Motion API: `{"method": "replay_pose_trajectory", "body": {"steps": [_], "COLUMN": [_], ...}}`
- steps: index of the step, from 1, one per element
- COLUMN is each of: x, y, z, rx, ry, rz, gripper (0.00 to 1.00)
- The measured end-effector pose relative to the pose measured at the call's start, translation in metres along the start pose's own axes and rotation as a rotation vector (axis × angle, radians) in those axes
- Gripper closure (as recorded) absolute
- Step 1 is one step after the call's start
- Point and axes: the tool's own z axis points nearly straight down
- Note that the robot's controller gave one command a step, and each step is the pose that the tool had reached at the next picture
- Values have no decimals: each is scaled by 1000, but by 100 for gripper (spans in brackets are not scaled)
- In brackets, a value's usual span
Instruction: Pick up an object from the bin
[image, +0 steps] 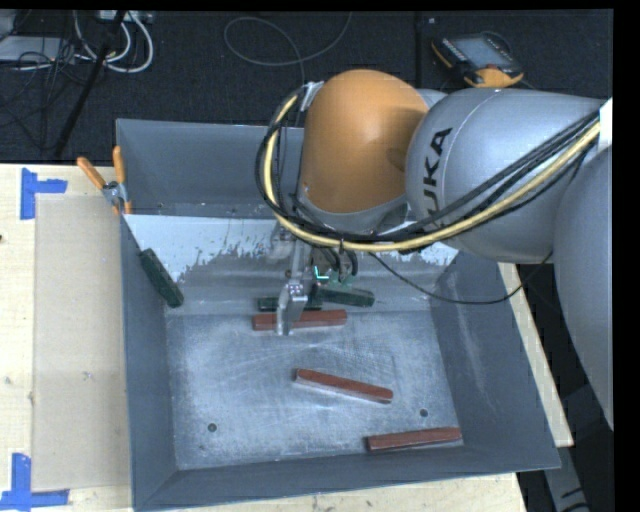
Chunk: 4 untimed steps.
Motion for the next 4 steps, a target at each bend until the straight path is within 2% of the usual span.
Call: {"method": "replay_pose_trajectory", "body": {"steps": [1, 2, 3, 4], "x": [-1, -5, -3, -5], "y": [-1, -15, -9, -25], "z": [-5, 38, 106, 134], "rx": [-1, -2, 0, 0], "ry": [-8, -14, -12, -8], "rz": [2, -43, -81, -180], "gripper": [0, 0, 0, 100]}}
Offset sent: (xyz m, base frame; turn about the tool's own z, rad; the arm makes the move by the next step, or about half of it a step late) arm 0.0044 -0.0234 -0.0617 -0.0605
